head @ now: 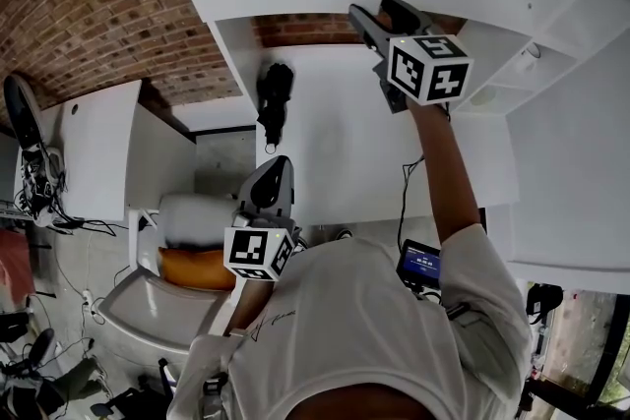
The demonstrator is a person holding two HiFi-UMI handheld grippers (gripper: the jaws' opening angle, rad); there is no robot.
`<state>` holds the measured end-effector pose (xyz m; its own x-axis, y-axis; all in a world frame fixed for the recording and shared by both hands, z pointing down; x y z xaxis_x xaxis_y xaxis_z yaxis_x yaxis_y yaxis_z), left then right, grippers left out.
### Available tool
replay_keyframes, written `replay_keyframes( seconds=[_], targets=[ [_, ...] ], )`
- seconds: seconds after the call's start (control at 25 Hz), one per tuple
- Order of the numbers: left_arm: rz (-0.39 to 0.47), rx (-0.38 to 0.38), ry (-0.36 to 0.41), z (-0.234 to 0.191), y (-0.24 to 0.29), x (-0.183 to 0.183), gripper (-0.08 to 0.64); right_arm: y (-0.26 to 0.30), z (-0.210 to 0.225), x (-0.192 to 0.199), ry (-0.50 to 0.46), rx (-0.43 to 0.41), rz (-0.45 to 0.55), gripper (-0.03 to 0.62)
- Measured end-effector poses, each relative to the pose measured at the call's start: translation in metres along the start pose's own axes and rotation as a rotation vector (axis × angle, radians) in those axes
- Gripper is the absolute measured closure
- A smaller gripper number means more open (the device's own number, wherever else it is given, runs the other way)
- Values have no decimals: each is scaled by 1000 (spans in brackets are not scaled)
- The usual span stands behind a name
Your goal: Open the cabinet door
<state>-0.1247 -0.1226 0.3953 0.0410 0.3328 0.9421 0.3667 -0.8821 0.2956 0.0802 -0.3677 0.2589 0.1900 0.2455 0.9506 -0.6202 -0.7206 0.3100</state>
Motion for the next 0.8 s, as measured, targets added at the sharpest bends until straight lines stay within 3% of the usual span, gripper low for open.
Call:
replay_keyframes(
  seconds=[0.36, 0.64, 0.8],
  targets=[
    [4, 32, -16, 4, -3, -1, 543, -8, -4, 4, -2, 1, -5, 358],
    [12, 48, -26, 4, -4, -2, 543, -15, -1, 6, 7, 3, -2, 431],
    [10, 54, -25, 5, -2, -1, 543, -17, -1, 7, 10, -10, 4, 435]
  ],
)
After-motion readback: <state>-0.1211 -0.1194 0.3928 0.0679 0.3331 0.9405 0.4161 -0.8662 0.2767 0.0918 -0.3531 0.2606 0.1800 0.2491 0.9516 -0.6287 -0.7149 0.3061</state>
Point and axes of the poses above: the fingertips, and each gripper's own axes: y forward along the fingers, z to its right, x out of its underside, the point moved 9 cm from there along -y, backward along the fingers, and after that the axes turned 14 degrees about -z, right-handed, at the moved point
